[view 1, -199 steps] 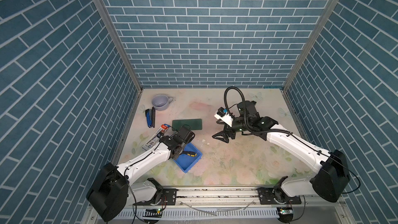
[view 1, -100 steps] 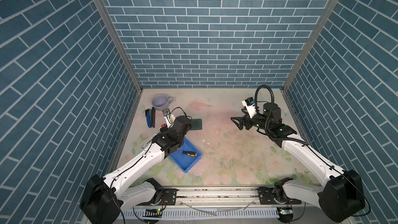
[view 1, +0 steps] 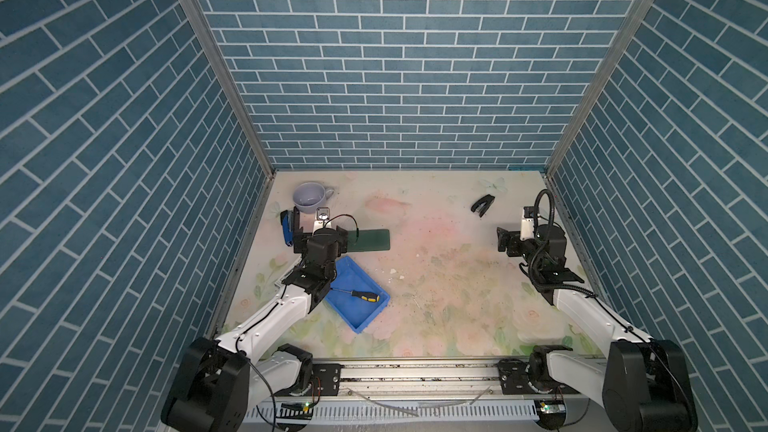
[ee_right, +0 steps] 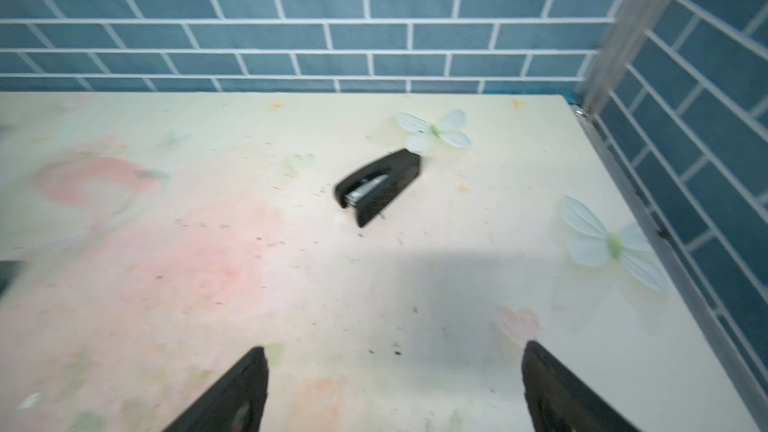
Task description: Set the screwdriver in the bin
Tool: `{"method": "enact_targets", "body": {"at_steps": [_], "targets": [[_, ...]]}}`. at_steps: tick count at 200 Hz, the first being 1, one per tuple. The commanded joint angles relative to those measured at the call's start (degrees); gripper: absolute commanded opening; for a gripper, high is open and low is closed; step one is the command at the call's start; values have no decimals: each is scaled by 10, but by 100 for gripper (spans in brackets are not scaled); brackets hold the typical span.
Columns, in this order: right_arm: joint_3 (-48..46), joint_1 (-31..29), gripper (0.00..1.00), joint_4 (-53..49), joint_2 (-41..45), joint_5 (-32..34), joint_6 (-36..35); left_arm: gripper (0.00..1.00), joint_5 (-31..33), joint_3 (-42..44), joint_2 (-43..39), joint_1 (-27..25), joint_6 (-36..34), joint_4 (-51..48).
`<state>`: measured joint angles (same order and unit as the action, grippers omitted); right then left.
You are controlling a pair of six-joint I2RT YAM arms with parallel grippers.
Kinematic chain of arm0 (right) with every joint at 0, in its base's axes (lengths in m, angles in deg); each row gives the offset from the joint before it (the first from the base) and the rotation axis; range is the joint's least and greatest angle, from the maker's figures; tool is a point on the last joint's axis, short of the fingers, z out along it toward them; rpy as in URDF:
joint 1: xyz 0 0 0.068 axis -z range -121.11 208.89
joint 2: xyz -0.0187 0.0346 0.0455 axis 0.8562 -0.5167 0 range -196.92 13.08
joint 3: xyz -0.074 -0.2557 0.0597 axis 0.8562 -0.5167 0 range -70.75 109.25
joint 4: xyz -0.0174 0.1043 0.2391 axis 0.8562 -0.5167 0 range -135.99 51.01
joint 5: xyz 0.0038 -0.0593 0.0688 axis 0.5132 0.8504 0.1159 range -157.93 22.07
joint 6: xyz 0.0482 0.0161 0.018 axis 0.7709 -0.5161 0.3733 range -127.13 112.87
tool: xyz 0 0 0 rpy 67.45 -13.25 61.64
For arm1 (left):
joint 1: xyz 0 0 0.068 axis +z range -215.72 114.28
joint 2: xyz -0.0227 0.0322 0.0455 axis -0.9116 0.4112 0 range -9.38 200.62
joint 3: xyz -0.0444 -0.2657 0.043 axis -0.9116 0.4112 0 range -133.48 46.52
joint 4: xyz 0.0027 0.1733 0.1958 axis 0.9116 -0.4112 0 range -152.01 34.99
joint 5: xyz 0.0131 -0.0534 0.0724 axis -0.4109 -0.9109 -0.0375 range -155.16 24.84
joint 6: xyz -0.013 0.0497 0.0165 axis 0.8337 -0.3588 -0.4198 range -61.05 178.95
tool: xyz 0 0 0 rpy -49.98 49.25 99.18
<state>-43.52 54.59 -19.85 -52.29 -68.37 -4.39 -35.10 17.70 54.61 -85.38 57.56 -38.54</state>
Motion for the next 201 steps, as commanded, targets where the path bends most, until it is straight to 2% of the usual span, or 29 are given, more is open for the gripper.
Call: {"method": "enact_targets", "body": {"at_steps": [1,31,53,98,109,118,139,150,159,168,177,201], "targets": [[-38,28,94,106,-28,72,-5,100,-57,38,7,24,-78,97],[-54,57,93,201,-100,72,15,100,-117,112,54,50,-92,249],[-48,61,93,239,-148,63,11,100,-129,118,98,60,-78,283],[-63,63,94,334,-226,35,2,100,-149,93,184,91,-97,351],[-55,63,95,309,-222,31,1,100,-166,89,199,110,-79,352],[-54,63,96,316,-226,28,-2,100,-207,87,198,136,-59,342],[-49,63,98,302,-225,26,-3,100,-234,103,247,167,-34,422],[-44,63,99,297,-227,23,-1,100,-249,87,228,180,-19,357],[-41,63,99,293,-228,24,0,100,-251,86,242,184,-19,378],[-41,64,99,290,-228,24,0,100,-246,74,233,184,-12,338],[-41,64,99,292,-228,23,1,100,-243,80,242,184,-15,367],[-42,65,99,292,-228,23,1,100,-238,79,236,184,-10,355]]}}
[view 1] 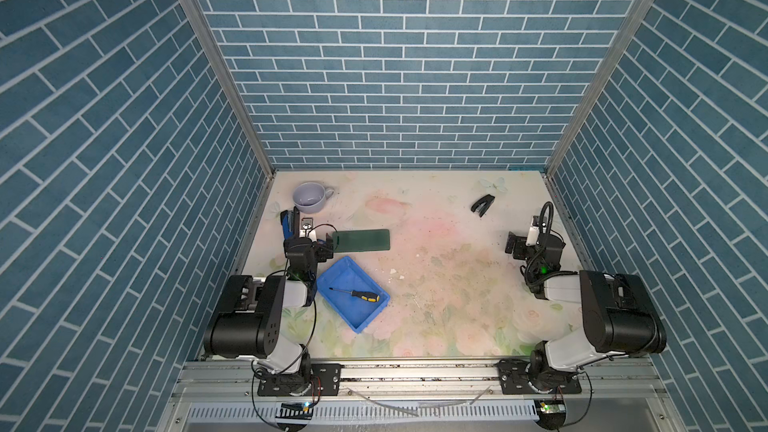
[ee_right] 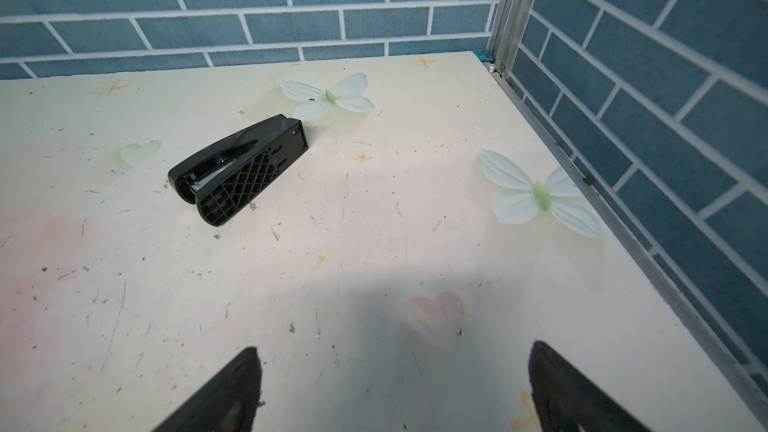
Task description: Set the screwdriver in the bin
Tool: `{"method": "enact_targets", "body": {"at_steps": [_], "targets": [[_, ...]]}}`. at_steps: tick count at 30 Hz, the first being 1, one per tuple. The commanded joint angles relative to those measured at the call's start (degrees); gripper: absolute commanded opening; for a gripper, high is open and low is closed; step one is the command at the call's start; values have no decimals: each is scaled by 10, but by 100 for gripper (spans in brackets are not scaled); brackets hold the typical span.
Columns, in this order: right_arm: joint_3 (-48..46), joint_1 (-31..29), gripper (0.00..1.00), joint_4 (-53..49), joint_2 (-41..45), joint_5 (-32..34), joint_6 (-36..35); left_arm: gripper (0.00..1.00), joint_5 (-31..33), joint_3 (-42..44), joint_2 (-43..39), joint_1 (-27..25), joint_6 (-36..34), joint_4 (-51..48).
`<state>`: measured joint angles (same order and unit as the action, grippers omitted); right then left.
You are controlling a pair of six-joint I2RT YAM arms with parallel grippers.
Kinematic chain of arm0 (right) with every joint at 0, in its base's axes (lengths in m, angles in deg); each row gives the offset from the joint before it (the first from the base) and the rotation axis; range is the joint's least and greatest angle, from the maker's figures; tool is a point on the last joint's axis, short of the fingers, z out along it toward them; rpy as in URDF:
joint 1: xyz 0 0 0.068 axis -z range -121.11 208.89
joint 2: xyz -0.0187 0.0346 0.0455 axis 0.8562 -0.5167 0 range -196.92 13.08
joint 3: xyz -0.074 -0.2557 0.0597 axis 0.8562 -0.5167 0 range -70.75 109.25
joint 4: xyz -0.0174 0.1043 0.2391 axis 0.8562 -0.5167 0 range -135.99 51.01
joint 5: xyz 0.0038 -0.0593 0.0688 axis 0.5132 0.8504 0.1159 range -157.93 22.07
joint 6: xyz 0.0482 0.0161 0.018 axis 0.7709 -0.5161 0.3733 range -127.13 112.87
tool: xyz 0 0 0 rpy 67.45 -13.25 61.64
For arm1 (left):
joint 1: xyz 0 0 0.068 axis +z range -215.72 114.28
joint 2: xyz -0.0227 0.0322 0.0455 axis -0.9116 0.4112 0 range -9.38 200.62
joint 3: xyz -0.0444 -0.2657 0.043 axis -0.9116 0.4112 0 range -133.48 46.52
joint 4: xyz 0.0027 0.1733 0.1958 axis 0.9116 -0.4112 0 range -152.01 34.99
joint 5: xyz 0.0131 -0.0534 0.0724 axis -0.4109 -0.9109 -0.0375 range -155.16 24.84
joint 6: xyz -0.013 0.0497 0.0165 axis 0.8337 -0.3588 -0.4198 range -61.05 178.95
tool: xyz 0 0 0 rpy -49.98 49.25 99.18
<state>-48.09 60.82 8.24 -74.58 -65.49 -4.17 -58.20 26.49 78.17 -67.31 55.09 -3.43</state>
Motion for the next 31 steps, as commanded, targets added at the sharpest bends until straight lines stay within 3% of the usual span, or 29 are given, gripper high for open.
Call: {"method": "enact_targets", "body": {"at_steps": [1,31], "targets": [[4,3,99,12,-5,-6,-1,100,-6,-8,-1,4,15,2],[2,2,99,15,-4,-1,-2,100,-3,-6,2,3,15,10]]}}
